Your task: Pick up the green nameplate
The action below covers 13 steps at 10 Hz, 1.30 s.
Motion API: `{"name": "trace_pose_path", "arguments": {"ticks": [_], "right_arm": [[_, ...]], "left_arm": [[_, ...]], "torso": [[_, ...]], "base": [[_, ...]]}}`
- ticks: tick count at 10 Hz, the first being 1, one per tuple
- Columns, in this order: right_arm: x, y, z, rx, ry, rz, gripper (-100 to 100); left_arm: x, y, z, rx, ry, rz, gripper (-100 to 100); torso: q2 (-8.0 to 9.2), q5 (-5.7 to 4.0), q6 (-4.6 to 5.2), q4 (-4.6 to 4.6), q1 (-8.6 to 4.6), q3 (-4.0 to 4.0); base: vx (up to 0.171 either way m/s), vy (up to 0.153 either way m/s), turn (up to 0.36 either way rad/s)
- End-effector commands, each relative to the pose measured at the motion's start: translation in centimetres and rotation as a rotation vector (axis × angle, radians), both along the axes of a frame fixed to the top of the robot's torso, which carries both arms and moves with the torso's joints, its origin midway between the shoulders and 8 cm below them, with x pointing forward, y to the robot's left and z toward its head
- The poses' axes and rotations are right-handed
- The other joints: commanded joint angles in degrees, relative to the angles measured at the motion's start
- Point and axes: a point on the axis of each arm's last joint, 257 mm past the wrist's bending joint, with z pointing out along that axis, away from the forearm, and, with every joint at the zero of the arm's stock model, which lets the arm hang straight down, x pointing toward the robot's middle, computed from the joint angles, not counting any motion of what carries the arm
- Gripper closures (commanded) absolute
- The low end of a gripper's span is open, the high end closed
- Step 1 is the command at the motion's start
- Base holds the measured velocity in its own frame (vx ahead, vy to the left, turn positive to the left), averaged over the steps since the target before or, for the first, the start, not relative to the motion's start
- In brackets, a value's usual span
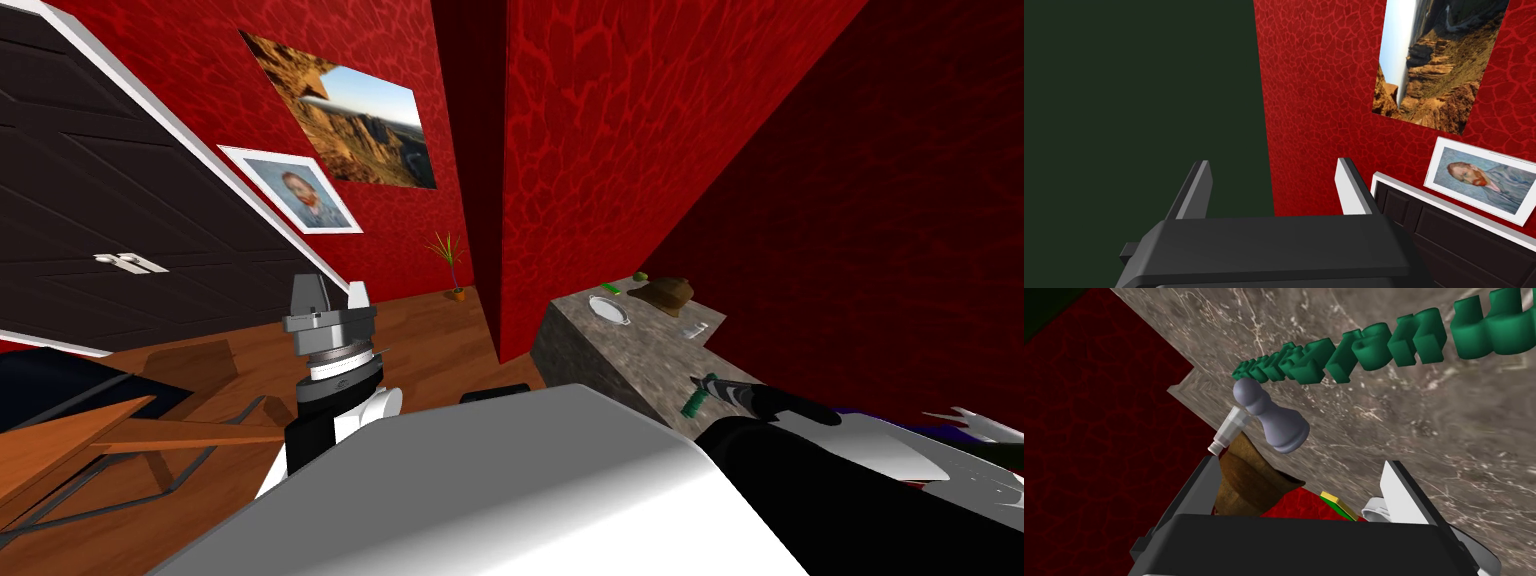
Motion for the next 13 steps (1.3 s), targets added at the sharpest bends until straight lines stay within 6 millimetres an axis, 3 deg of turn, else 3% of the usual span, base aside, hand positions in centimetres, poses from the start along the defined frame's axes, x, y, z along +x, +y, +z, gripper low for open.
{"name": "trace_pose_path", "arguments": {"ticks": [1, 2, 3, 8, 13], "right_arm": [[0.0, 0.0, 0.0, 0.0, 0.0, 0.0, -100], [-0.2, -0.1, 0.0, -0.002, 0.004, -0.001, 0], [0.9, 0.0, -0.5, 0.005, 0.005, -0.005, -100], [4.1, 0.3, -2.0, 0.017, 0.027, -0.027, -100], [8.0, 0.4, -1.9, 0.01, 0.015, -0.037, -100]], "left_arm": [[0.0, 0.0, 0.0, 0.0, 0.0, 0.0, 0], [0.0, 0.0, 0.0, 0.0, 0.0, 0.0, 0], [0.0, 0.0, 0.0, 0.0, 0.0, 0.0, 0], [0.0, 0.0, 0.0, 0.0, 0.0, 0.0, 0], [0.0, 0.0, 0.0, 0.0, 0.0, 0.0, 0]], "torso": [[0.0, 0.0, 0.0, 0.0, 0.0, 0.0], [-0.07, -0.01, -0.01, -0.01, 0.0, -0.04], [-0.15, -0.01, -0.02, -0.03, 0.0, -0.08], [0.1, -0.04, -0.02, 0.03, -0.13, 0.07], [0.08, -0.02, 0.0, 0.03, -0.06, 0.05]], "base": [[-0.025, -0.002, 0.0], [0.0, 0.0, 0.0], [-0.049, -0.01, 0.031], [-0.102, -0.029, 0.038], [-0.079, -0.016, 0.029]]}}
